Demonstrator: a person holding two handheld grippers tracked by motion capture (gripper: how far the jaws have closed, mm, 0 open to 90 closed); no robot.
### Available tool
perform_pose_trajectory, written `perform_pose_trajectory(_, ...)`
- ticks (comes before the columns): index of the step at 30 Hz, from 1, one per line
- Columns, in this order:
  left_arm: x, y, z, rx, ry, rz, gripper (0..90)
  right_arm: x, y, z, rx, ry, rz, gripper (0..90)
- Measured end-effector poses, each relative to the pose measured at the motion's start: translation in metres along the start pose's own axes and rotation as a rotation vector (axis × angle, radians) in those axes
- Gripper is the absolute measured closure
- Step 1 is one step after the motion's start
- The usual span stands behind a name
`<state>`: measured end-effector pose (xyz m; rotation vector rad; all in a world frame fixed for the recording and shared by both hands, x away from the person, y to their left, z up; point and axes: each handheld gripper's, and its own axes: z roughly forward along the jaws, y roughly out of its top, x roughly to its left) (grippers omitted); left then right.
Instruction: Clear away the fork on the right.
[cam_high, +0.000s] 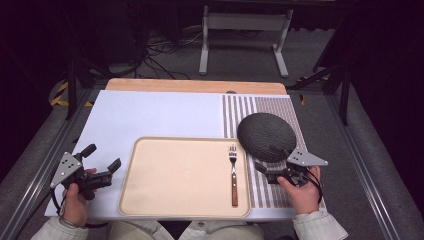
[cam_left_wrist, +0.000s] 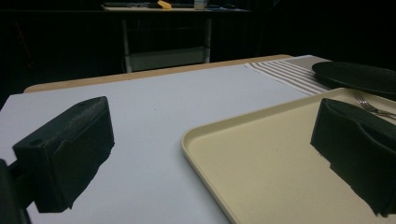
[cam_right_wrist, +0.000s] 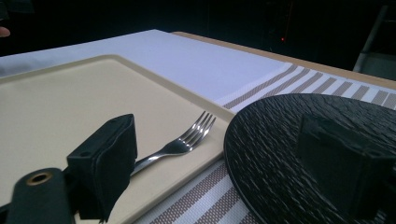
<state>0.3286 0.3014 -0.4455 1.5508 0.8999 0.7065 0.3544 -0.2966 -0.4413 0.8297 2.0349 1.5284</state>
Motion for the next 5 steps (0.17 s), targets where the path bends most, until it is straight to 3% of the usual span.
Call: perform_pose_trajectory(5,0.0000,0.0000,-0.0001,-0.003,-0.001,-0.001,0.0,-0.0008,-0.0028,-0.0031,0.000,-0.013,0.002,13.7)
